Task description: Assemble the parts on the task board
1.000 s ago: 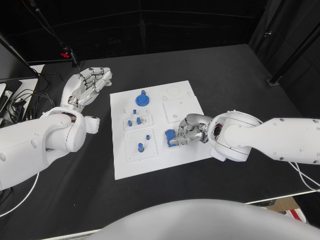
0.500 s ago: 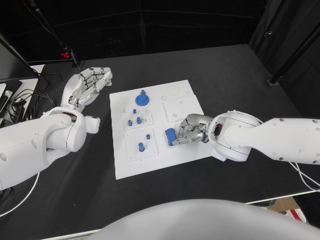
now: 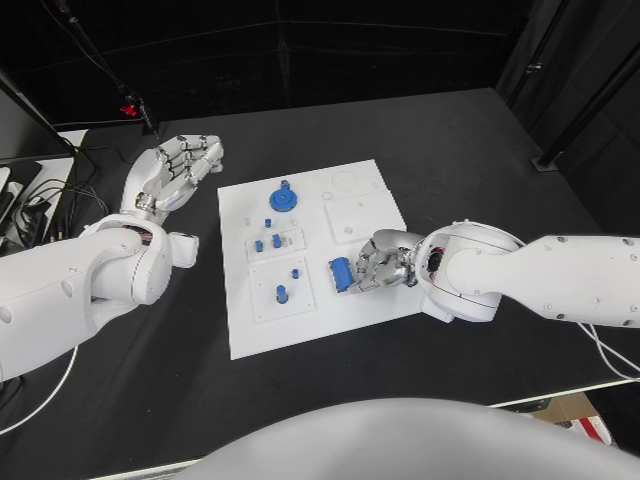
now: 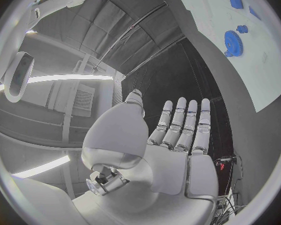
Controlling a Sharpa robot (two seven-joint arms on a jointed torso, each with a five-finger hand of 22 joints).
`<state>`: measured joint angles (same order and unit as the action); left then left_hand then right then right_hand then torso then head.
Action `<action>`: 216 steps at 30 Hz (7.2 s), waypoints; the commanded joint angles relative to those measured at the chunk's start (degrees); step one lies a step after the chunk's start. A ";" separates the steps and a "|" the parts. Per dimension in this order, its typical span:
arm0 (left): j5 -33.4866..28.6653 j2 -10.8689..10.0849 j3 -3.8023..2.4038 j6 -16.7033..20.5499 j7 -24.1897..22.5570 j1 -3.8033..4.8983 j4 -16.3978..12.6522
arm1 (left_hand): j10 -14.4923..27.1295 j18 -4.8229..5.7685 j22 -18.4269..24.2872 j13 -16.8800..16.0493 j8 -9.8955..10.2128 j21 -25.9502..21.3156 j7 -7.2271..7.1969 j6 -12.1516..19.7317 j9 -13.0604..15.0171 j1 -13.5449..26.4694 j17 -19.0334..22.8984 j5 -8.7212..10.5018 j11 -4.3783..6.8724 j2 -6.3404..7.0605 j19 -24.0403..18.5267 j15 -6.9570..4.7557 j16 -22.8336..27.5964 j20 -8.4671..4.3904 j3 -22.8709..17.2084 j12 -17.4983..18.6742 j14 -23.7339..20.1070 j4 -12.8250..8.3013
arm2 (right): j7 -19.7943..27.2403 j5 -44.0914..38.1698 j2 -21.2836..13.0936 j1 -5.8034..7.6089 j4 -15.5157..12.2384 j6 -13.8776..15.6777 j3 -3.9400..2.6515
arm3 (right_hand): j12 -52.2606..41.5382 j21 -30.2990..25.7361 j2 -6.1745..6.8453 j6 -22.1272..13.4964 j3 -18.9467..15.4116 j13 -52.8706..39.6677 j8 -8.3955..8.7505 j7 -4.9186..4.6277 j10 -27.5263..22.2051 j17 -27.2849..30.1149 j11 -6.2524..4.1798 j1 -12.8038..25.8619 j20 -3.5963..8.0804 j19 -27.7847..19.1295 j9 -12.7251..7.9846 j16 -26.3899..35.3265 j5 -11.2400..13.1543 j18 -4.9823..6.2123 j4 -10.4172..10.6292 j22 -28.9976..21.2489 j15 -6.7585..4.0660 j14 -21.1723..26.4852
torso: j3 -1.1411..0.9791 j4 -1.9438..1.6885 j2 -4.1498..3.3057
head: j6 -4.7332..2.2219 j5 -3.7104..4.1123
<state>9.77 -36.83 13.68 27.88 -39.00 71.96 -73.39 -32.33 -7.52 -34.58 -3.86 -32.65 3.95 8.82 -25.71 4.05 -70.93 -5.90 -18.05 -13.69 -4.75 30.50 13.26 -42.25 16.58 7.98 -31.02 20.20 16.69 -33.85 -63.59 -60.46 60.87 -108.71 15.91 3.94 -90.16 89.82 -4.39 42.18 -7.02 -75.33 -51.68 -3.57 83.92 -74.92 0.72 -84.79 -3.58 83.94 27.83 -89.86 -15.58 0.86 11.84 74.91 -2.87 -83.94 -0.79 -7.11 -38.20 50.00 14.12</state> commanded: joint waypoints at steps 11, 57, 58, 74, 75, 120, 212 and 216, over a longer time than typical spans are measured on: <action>-0.09 -0.07 -0.06 -0.46 -5.11 0.05 0.01 | 0.54 0.78 0.11 0.09 -0.43 0.22 7.20 0.37 -0.09 -0.08 0.14 -0.24 0.08 -0.74 -0.04 -0.04 -0.26 0.02 0.26 -0.41 -0.38 0.01 | 12.74 3.83 -2.36 0.08 -0.93 11.45 -0.03 | 0.16 0.18 1.53 -2.61 -0.85 -14.67 6.05 -2.42 6.08 -15.08 1.33 3.31 -0.36 6.06 -2.80 -0.14 -1.63 -0.86 2.60 15.09 0.73 -6.06 | -0.07 -0.07 0.06 | 0.00 -0.12; -0.09 -0.49 -0.06 -0.43 -5.16 -0.42 -0.13 | 0.58 0.78 0.14 0.09 -0.49 0.23 7.21 0.40 -0.10 -0.13 0.21 -0.26 0.07 -0.78 -0.05 -0.04 -0.33 0.02 0.31 -0.46 -0.38 0.01 | -4.66 -26.35 -11.18 -0.28 -1.27 -1.35 0.11 | 0.16 0.18 1.32 -1.95 -6.68 -14.67 7.46 -3.96 6.08 -15.08 3.08 15.68 -2.92 6.06 -7.88 -0.14 -5.08 -0.86 4.88 15.09 2.98 -6.06 | -0.03 -0.05 0.01 | 0.00 2.68; -0.09 -0.50 -0.06 -0.43 -5.16 -0.43 -0.13 | 0.58 0.78 0.14 0.09 -0.49 0.23 7.21 0.40 -0.10 -0.13 0.21 -0.26 0.07 -0.78 -0.05 -0.04 -0.33 0.02 0.31 -0.46 -0.38 0.01 | -4.76 -26.36 -11.03 -0.28 -1.23 -1.66 0.11 | 0.16 0.18 1.34 -1.89 -6.72 -14.67 7.41 -3.93 6.08 -15.08 3.05 15.76 -2.90 6.06 -7.87 -0.14 -4.97 -0.86 4.90 15.09 2.97 -6.06 | -0.03 -0.06 0.00 | 0.00 2.75; -0.09 -0.64 -0.06 -0.31 -5.14 -0.47 -0.17 | 0.62 0.78 0.16 0.10 -0.54 0.23 7.21 0.44 -0.10 -0.17 0.26 -0.28 0.07 -0.81 -0.06 -0.05 -0.40 0.02 0.36 -0.50 -0.36 0.01 | -5.50 -25.46 -8.86 -0.57 0.30 -4.96 0.12 | 0.16 0.18 1.52 -2.67 -6.49 -14.67 8.01 -3.96 6.08 -15.08 3.05 15.20 -2.73 6.06 -8.49 -0.14 -3.11 -0.86 4.75 15.09 2.81 -6.06 | 0.00 0.00 -0.01 | 0.00 2.49; -0.09 -0.62 -0.06 -0.32 -5.15 -0.47 -0.15 | 0.62 0.78 0.16 0.10 -0.54 0.23 7.21 0.44 -0.10 -0.17 0.26 -0.28 0.07 -0.81 -0.06 -0.05 -0.40 0.02 0.36 -0.50 -0.36 0.01 | -5.55 -25.38 -8.77 -0.58 0.35 -5.13 0.12 | 0.16 0.18 1.53 -2.67 -6.41 -14.67 8.02 -3.96 6.08 -15.08 3.04 15.03 -2.72 6.06 -8.53 -0.14 -3.00 -0.86 4.71 15.09 2.81 -6.06 | -0.02 -0.01 0.00 | 0.00 2.44; -0.09 -0.84 -0.06 -0.35 -5.17 -0.48 -0.17 | 0.68 0.78 0.18 0.10 -0.60 0.24 7.22 0.48 -0.11 -0.22 0.34 -0.31 0.07 -0.84 -0.07 -0.05 -0.49 0.02 0.44 -0.57 -0.34 0.01 | -3.63 -20.30 -5.53 -1.02 2.14 -7.36 0.13 | 0.16 0.18 3.49 2.57 14.16 -14.67 19.86 -2.91 6.08 -15.08 2.01 0.25 -2.22 6.06 -17.62 -0.14 5.30 -0.86 0.61 15.09 2.45 -6.06 | -0.03 -0.02 0.02 | 0.00 2.40; -0.09 -0.24 -0.06 -0.52 -4.73 -0.48 0.23 | 0.75 0.79 0.26 0.10 -0.78 0.25 7.22 0.60 -0.12 -0.29 0.54 -0.38 0.07 -1.03 -0.13 -0.05 -0.71 0.02 0.61 -0.77 -0.29 0.02 | 9.40 27.10 -3.92 -0.87 2.93 10.18 0.05 | 0.16 0.18 5.81 17.86 17.09 -14.67 35.22 -2.53 6.08 -15.08 1.71 5.91 -2.21 6.06 -21.55 -0.14 -0.48 -0.86 -2.71 15.09 2.36 -6.06 | -0.03 -0.08 -0.05 | 0.00 1.41; -0.09 -0.28 -0.06 -0.48 -4.71 -0.48 0.23 | 0.75 0.79 0.26 0.10 -0.78 0.25 7.22 0.60 -0.12 -0.29 0.54 -0.38 0.07 -1.03 -0.13 -0.05 -0.71 0.02 0.61 -0.77 -0.29 0.02 | 8.27 26.41 -3.83 -0.87 2.96 9.53 0.05 | 0.16 0.18 5.79 17.82 16.95 -14.67 35.45 -2.59 6.08 -15.08 1.75 6.12 -2.22 6.06 -21.58 -0.14 -0.47 -0.86 -2.59 15.09 2.37 -6.06 | -0.02 -0.02 -0.01 | 0.00 1.33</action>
<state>9.76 -37.13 13.68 27.77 -39.00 71.39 -73.11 -31.92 -7.52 -34.40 -3.83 -33.10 3.95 9.04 -25.50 4.01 -71.39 -5.42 -18.04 -13.68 -5.21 30.50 13.26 -42.69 16.58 8.29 -31.44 20.21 16.69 -24.03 -36.36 -64.34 59.92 -105.66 26.20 4.01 -89.81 89.82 1.32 59.84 10.24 -74.92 -16.57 -5.88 83.83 -74.92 2.65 -78.98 -6.25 83.92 6.33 -89.86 -15.86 0.86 9.12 74.90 -0.11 -84.03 -0.80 -7.19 -38.21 50.00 15.48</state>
